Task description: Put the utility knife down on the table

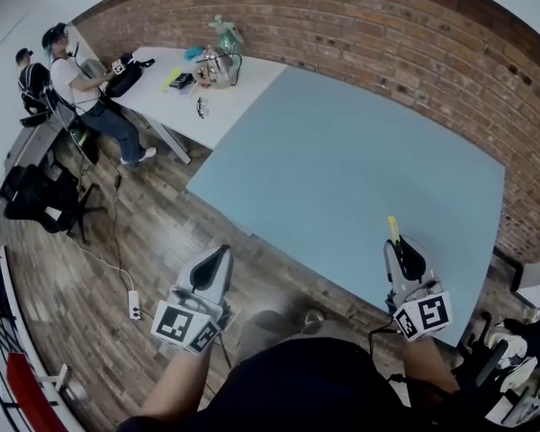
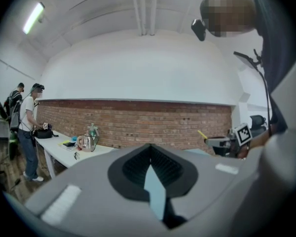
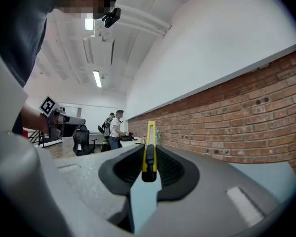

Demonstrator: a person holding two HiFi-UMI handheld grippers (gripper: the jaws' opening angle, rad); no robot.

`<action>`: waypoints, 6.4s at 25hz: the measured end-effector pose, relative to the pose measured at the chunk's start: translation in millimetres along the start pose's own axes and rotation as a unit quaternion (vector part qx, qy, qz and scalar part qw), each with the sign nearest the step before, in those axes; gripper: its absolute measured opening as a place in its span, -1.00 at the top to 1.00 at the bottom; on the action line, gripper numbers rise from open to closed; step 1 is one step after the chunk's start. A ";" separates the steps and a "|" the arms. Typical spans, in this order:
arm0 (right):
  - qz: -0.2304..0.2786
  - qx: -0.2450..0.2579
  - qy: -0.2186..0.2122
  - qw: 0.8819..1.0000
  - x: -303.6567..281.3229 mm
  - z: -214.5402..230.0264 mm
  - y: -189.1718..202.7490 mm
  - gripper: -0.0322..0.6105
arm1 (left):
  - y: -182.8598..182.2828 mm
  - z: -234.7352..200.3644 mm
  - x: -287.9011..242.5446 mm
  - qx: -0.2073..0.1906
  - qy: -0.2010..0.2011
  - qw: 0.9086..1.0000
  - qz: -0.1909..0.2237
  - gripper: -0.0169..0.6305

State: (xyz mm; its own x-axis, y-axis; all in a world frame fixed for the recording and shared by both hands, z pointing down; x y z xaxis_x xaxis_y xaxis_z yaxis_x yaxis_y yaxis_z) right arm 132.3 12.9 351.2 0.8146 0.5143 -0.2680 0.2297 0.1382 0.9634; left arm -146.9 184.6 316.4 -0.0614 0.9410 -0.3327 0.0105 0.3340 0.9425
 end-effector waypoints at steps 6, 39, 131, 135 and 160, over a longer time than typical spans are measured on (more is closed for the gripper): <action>-0.022 -0.007 -0.004 1.000 -26.2 1.4 2.4 0.67 | -2.3 -19.8 -19.2 -0.009 0.011 1.000 -0.012 0.94; -0.052 -0.057 0.258 0.963 -129.6 54.5 -63.7 0.67 | -85.1 -110.2 -289.4 -0.104 0.312 0.944 -0.017 0.94; -0.162 -0.139 0.231 0.949 -151.7 85.1 109.0 0.67 | 10.5 -20.4 -345.1 -0.096 0.327 0.927 -0.160 0.94; -0.163 -0.138 0.228 0.950 -153.7 86.1 113.1 0.67 | 14.3 -19.6 -347.9 -0.096 0.323 0.927 -0.162 0.94; -0.195 -0.167 0.213 0.943 -159.6 93.5 155.2 0.67 | 28.7 -5.8 -358.8 -0.093 0.325 0.924 -0.181 0.94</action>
State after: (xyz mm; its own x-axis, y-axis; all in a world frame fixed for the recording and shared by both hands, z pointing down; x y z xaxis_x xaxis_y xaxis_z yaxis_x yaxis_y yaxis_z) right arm 87.8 -126.8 543.0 0.3982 0.6531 -0.6441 0.2295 0.6090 0.7593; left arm -130.4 -143.7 463.1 -0.6137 0.5187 -0.5952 -0.2949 0.5486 0.7823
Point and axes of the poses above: the fingertips, and each gripper's own axes: x backward along the fingers, z to its right, y out of its underside, the point moved 2 cm from there along x, backward along the fingers, and after that the axes turned 15 degrees about -z, right-handed, at the moved point
